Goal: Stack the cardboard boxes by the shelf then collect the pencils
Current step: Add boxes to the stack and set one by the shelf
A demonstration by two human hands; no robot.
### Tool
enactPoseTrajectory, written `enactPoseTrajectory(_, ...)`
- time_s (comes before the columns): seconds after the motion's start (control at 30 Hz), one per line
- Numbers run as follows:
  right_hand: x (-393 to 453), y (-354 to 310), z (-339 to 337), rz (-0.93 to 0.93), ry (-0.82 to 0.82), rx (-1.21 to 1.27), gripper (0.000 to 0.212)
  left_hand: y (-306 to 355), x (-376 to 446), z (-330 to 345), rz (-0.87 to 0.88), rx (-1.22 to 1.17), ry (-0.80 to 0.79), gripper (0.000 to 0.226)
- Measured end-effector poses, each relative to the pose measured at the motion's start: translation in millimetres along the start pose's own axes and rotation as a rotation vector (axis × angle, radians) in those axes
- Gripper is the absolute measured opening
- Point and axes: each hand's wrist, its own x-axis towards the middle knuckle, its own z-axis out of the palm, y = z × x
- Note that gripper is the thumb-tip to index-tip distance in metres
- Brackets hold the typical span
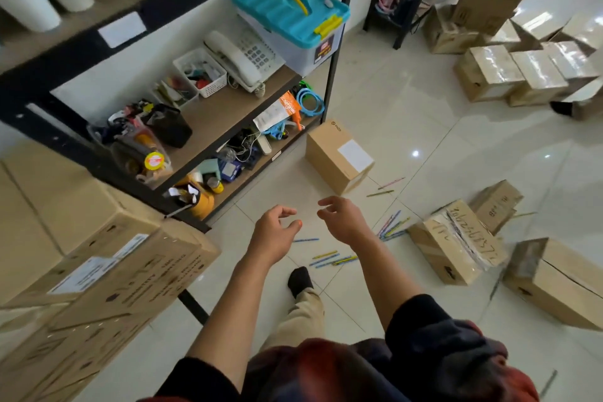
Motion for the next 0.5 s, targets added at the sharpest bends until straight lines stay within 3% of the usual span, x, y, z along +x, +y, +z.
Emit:
enactPoseTrajectory(0.3,81.2,0.2,-44.2,0.04,0.11,0.029,0.028,46.0,97.1,21.7,0.006,0.076,-0.07,0.026)
enactPoseTrajectory(0.5,117.4,32.7,-58.1,0.072,0.088,0.009,0.03,61.4,138.3,44.3,0.056,0.173,-0.114,0.028)
